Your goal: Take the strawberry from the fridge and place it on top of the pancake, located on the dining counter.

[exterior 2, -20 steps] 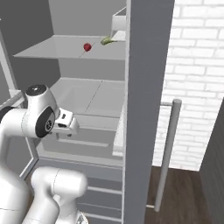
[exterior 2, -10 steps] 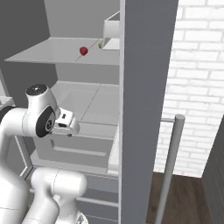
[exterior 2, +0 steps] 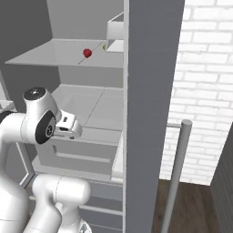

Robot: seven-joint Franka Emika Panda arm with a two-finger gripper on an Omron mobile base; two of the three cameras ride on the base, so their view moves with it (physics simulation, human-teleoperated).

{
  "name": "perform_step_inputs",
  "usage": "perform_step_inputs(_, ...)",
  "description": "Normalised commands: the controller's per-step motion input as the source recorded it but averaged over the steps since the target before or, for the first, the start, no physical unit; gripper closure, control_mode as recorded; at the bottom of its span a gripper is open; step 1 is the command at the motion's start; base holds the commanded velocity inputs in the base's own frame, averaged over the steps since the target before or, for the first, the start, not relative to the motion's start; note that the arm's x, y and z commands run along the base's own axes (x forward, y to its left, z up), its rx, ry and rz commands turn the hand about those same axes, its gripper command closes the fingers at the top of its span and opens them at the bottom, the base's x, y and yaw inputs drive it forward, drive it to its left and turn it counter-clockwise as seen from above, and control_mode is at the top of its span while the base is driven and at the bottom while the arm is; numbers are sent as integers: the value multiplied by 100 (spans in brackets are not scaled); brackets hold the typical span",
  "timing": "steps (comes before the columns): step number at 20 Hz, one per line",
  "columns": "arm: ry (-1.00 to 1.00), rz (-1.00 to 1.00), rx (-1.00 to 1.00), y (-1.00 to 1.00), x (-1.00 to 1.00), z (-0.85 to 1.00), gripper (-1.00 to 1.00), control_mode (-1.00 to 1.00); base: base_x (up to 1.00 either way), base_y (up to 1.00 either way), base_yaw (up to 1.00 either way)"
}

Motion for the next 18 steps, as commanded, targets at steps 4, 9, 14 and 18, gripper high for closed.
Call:
perform_step_inputs(4,-26,0,-3,3,0,80,-100,-100,0,0,0)
perform_step_inputs(9,-29,0,-4,0,-6,98,-100,-100,0,0,0)
perform_step_inputs(14,-37,0,0,0,-1,100,-100,-100,0,0,0)
perform_step_inputs(18,-44,0,0,0,0,99,-100,-100,0,0,0)
